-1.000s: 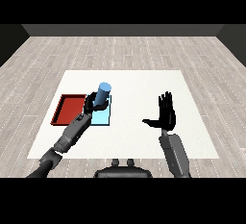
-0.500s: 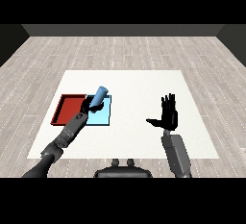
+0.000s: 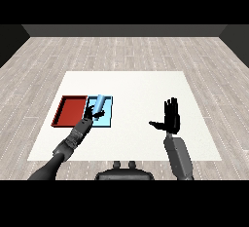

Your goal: Pick the blue can and put it in the blue box

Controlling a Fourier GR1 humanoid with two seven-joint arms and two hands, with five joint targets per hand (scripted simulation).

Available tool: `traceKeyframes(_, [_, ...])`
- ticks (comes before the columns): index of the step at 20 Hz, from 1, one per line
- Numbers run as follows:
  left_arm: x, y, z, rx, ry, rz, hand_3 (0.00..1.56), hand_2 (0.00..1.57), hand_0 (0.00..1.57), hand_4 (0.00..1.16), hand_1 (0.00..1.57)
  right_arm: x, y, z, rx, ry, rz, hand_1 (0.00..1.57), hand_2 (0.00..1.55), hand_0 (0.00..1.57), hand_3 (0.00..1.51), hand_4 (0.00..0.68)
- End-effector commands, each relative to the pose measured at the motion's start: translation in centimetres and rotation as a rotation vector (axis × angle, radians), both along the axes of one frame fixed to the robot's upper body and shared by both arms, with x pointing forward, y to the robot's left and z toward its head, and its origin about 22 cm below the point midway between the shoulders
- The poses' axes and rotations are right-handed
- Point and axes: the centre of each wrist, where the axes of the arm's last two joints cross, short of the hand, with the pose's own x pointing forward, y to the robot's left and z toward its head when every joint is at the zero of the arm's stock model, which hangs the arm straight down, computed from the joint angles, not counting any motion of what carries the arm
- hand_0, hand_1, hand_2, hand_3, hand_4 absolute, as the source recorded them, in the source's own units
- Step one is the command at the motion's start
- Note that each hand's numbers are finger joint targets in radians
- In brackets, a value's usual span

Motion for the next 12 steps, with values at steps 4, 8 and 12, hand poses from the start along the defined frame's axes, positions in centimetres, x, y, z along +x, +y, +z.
traceKeyframes(4, [-0.3, 1.2, -0.4, -0.040, 0.101, 0.001, 0.00, 0.00, 0.00, 0.00, 0.00, 0.9, 0.1, -1.2, 0.000, 0.004, -0.012, 0.00, 0.00, 0.00, 0.00, 0.000])
traceKeyframes(8, [-0.1, 2.2, -0.1, -0.001, 0.085, 0.003, 0.00, 0.00, 0.00, 0.00, 0.00, 0.5, 0.8, 0.5, 0.006, -0.026, -0.012, 0.00, 0.00, 0.00, 0.00, 0.000])
traceKeyframes(12, [-0.2, 3.4, 0.0, 0.043, 0.026, 0.005, 0.00, 0.00, 0.00, 0.00, 0.00, 0.0, -0.2, -0.2, 0.010, -0.004, 0.025, 0.00, 0.00, 0.00, 0.00, 0.000])
